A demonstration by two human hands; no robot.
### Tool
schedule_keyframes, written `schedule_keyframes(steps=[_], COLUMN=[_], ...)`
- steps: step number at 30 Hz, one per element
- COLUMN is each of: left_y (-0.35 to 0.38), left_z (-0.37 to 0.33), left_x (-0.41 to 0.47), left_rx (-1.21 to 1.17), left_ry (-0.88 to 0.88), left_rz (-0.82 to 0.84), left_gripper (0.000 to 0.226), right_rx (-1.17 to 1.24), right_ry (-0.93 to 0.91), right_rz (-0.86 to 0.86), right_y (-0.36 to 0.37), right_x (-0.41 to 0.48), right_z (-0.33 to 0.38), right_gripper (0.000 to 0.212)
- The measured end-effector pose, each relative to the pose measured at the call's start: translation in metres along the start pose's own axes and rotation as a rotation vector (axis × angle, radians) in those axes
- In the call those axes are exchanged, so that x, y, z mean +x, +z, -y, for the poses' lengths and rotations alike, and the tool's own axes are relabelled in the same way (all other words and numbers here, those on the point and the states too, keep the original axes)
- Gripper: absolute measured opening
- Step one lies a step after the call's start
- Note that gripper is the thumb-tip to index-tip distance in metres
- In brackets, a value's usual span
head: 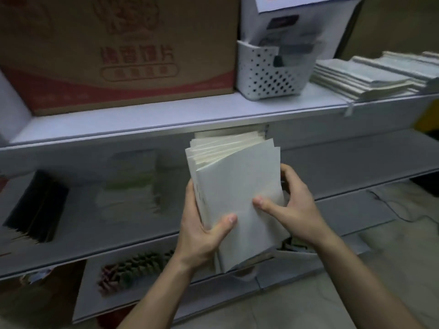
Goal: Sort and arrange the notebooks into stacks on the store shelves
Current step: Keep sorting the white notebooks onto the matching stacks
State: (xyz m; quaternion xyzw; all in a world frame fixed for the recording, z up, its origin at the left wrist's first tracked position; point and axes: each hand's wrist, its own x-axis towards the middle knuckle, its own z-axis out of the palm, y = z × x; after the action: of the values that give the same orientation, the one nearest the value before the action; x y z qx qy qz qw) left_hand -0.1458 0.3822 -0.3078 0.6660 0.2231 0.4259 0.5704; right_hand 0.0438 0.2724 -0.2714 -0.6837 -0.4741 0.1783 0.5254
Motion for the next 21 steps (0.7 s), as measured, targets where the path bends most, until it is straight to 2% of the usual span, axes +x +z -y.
schedule_keyframes(steps=[6,13,21], left_y=[0.081,0.16,0.25], left_z=[0.0,0.0,-0.004], left_x=[0.017,0.036,0.041], left_rx=[-0.148,-0.276,-0.398], left_ry=[-0.015,-0.06,-0.088], left_rz=[0.157,0.388,0.636], left_gripper=[0.083,0.083,0.087], right_rx=[-0.044,-0.092,-0.185], right_ry=[-0.003,0.081,0.223], right_rz=[-0.243,-0.481,-0.831], right_y=[-0.061,-0.12,-0.187], right_x=[-0.027,-0.059,-0.103], right_z=[-0.014,-0.027,-0.025], right_gripper=[0.059,0.056,0.06])
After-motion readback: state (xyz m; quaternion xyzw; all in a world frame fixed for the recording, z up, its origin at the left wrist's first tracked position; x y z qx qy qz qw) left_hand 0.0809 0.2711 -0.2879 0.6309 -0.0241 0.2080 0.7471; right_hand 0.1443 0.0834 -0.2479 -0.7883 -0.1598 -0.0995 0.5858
